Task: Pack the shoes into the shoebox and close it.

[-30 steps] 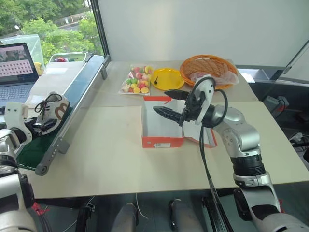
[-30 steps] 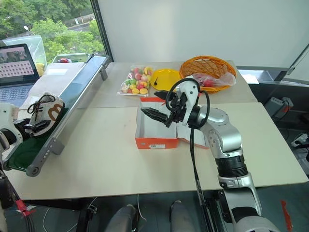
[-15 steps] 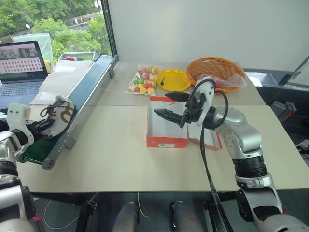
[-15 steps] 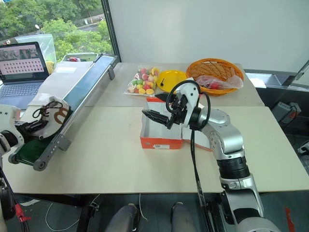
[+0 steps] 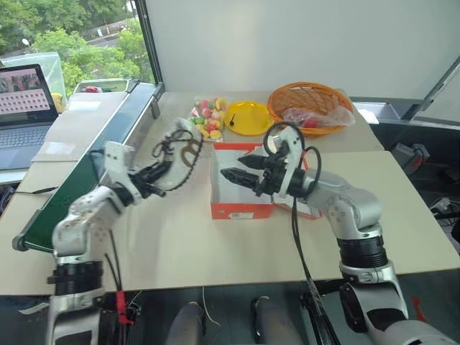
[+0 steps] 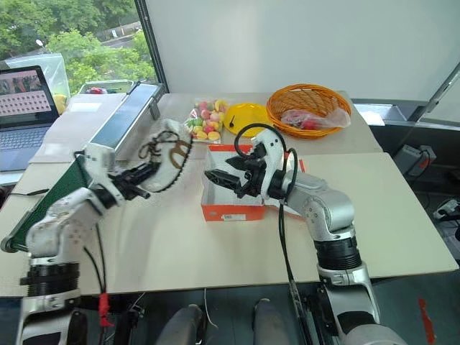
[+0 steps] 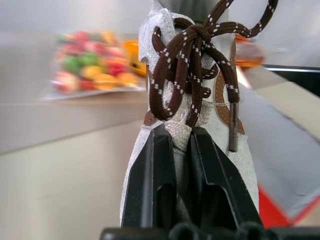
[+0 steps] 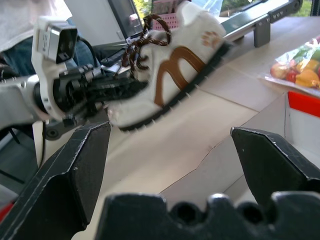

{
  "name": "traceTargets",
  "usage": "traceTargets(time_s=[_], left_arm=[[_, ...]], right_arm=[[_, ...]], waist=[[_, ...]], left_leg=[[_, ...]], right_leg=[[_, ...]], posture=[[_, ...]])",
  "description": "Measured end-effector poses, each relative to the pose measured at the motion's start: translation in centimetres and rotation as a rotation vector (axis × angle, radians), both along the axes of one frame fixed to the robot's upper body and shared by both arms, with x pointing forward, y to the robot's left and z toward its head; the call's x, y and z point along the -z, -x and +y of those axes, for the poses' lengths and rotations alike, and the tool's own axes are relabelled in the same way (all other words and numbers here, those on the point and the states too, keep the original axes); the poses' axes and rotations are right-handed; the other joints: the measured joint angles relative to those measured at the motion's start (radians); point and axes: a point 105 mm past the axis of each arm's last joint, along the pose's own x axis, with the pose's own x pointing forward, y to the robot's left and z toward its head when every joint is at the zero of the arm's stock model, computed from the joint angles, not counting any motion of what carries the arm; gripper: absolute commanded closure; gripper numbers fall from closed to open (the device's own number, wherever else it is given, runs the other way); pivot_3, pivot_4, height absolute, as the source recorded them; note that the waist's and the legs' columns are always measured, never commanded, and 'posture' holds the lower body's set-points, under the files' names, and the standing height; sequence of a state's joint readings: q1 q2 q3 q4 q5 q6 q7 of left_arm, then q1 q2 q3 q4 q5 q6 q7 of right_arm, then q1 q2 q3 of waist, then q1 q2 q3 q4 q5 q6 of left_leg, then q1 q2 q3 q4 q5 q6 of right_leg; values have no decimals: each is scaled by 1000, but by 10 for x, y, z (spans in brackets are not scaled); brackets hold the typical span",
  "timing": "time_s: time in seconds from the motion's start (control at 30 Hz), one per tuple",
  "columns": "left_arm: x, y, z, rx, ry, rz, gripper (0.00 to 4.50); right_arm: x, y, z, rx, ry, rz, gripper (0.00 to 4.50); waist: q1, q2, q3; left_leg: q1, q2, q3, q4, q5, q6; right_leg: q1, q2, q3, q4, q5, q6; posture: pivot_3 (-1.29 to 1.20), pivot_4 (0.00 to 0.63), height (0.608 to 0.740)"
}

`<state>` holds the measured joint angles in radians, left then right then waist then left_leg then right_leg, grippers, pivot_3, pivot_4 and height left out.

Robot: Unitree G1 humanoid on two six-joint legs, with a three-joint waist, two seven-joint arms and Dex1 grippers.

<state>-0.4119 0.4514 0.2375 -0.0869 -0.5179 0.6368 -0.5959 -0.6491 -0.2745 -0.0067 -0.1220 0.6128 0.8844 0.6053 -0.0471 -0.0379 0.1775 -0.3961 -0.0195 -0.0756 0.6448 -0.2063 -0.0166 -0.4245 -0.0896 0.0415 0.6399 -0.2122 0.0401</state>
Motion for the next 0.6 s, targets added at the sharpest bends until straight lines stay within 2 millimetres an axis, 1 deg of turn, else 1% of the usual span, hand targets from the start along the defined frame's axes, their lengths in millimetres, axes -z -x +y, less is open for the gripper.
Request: traceTargets(time_s=[0.1, 0.17, 0.3, 0.47, 0.6], left_arm=[[-8, -2, -8, -3, 13, -25, 4467], [-9, -4, -19, 10, 35, -26, 4467], [-15, -5, -37, 46, 69, -36, 4467], [-28, -6, -59, 107, 77, -71, 4467], [-26, -10, -66, 112, 98, -57, 4467]], right_arm=[[-1, -10, -5, 90, -44, 46, 0], [1, -15, -2, 122, -57, 75, 0], [2, -21, -2, 153, -59, 94, 0], [10, -26, -3, 169, -51, 126, 0], [12, -30, -7, 187, -54, 121, 0]], waist=[[2, 0, 0], [4, 0, 0], [4, 0, 0], [4, 0, 0], [0, 0, 0]], left_leg=[[0, 0, 0, 0, 0, 0], [0, -1, 0, 0, 0, 0], [-1, -1, 0, 0, 0, 0], [-1, -1, 0, 0, 0, 0], [-1, 0, 0, 0, 0, 0]], right_leg=[[0, 0, 0, 0, 0, 0], [1, 0, 0, 0, 0, 0], [0, 0, 0, -1, 0, 0], [1, 0, 0, -2, 0, 0], [0, 1, 0, -2, 0, 0]], posture=[[0, 150, 740], [0, 150, 740], [0, 150, 740], [0, 150, 740], [0, 150, 740]])
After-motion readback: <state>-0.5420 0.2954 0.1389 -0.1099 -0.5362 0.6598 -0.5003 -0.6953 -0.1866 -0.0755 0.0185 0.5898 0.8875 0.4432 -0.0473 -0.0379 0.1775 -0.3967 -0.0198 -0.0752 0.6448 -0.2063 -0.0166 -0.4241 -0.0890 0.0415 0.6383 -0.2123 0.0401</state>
